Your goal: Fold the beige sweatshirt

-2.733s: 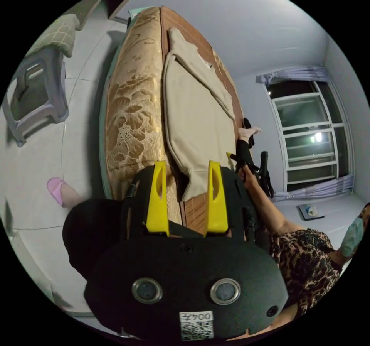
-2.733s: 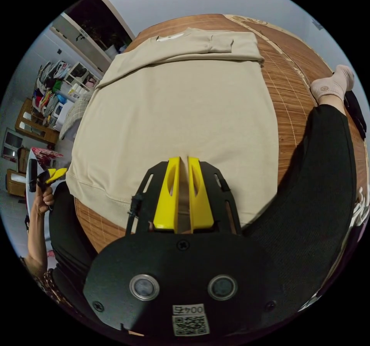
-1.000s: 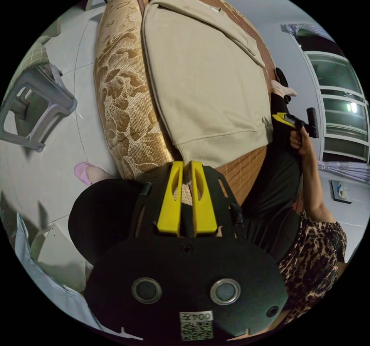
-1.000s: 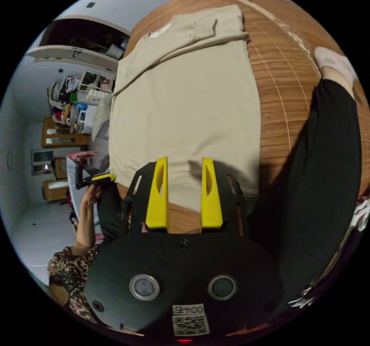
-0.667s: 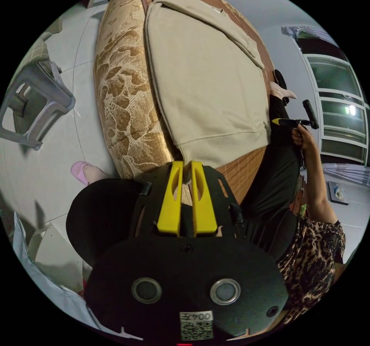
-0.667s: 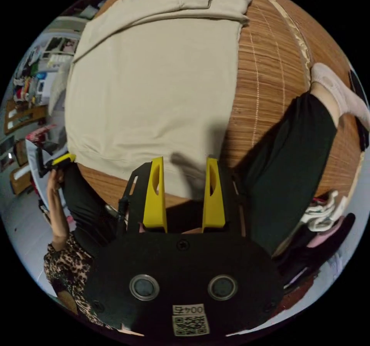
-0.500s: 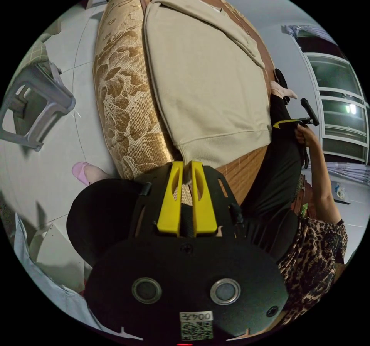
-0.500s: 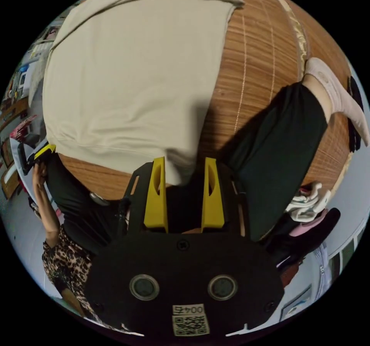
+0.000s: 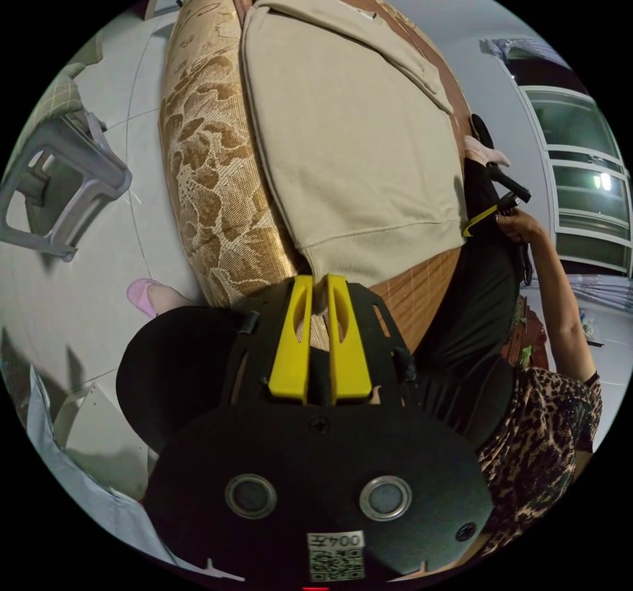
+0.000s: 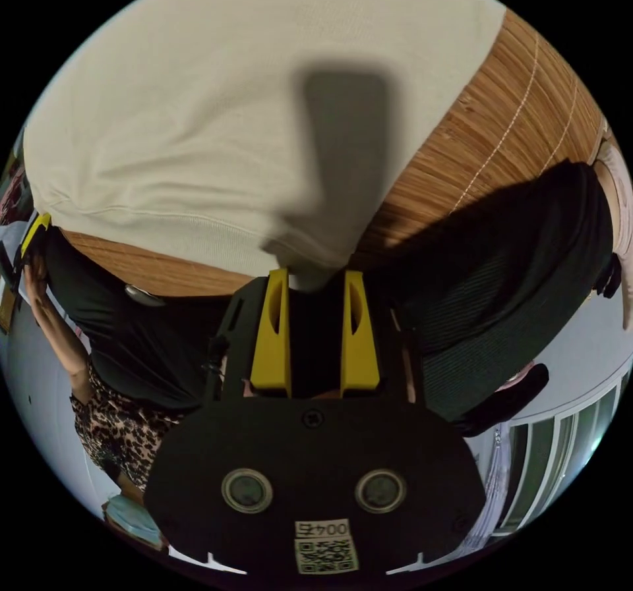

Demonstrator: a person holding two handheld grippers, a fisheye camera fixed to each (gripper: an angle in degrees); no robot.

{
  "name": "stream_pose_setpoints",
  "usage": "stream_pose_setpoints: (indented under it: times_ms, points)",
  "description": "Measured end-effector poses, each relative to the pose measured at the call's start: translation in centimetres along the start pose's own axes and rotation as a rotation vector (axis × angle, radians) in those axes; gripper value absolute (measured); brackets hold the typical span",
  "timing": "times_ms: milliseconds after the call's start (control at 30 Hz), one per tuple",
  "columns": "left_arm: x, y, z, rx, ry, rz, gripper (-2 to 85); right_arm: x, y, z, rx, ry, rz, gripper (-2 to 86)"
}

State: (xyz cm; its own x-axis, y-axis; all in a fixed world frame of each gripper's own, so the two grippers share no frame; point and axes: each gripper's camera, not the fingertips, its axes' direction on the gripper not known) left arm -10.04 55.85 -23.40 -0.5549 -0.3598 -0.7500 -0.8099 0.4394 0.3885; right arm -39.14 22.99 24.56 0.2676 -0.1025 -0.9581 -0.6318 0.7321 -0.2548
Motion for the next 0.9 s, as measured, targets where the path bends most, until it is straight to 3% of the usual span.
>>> stream_pose_setpoints:
  times_ms: [633,767,900]
  points:
    - [2.5,0.4,-1.4,0.0,0.027,0.06,6.9,-0.8,4.0,1.1,0.153,0.07,-0.066,5.0]
    - [2.6,0.5,-2.3,-0.002,0.011,0.037,4.9,0.2,7.9,1.4,0.313,0.03,-0.057,4.6]
    - [2.7,0.9,-3.7,0.018,0.022,0.029,3.5,3.7,13.9,2.2,0.572,-0.221,-0.059,4.6]
